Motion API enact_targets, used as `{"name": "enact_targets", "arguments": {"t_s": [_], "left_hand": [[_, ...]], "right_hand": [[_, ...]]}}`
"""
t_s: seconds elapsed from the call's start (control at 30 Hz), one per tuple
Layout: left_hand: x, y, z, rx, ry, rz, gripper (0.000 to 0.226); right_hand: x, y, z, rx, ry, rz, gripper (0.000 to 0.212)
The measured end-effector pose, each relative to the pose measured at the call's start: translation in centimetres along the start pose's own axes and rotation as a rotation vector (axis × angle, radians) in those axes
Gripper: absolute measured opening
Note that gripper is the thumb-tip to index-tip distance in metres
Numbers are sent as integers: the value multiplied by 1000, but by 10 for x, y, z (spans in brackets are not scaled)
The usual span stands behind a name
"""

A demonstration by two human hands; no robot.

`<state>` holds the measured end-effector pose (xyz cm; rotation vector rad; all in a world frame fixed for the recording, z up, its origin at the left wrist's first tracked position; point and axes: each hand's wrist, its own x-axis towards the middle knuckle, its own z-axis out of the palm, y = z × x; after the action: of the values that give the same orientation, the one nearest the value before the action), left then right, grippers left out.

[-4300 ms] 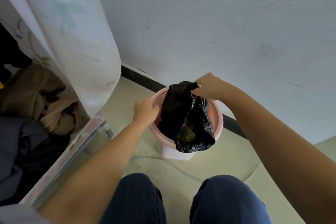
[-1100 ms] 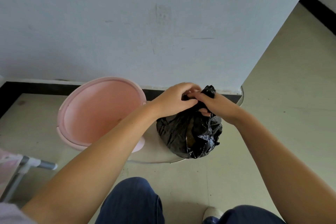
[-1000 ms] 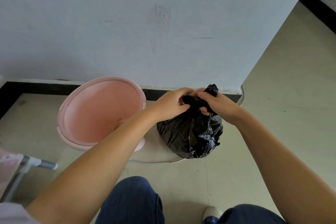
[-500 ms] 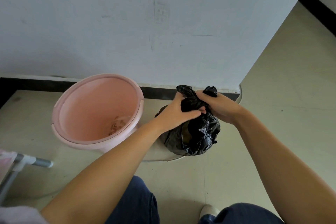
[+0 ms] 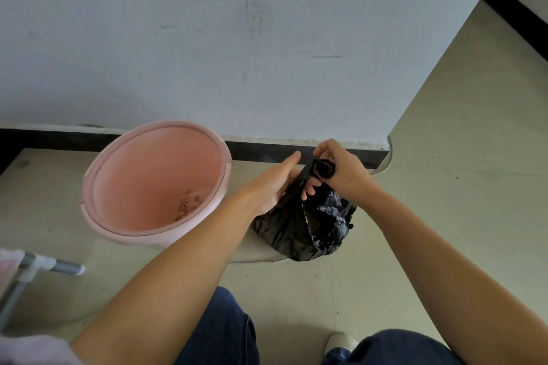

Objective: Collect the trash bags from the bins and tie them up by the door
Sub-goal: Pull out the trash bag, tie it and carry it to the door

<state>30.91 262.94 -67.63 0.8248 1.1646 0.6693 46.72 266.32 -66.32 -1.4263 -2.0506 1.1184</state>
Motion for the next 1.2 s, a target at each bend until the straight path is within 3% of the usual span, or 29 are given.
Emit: {"name": "enact_targets", "arguments": {"t_s": [0.2,0.33,0.4,0.57,0.7,1.0,1.2], "left_hand": [[14,-8,-5,-345,241,-238,28],[23,-14,-2,-456,431,-212,20],[21,-16,-2,-583,522,-166,14],[10,-36,-23,-1003,630,-132,25],[11,-73,-39,-1206,828,-141,33],[16,-131,-67,-1239,1117,-184,32],[16,-141,-65,-1218,1098,-242,31]], "right_hand": [[-7,8,9,151,79,-37,12],[-6,28,12,137,42,93,30],[-7,36,9,168,103,173,43],[-11,79,-6,379,258,436,30],[-20,121,-6,517,300,635,27],[-28,191,5,665,407,860,22],[-41,206,8,819,480,940,13]]}}
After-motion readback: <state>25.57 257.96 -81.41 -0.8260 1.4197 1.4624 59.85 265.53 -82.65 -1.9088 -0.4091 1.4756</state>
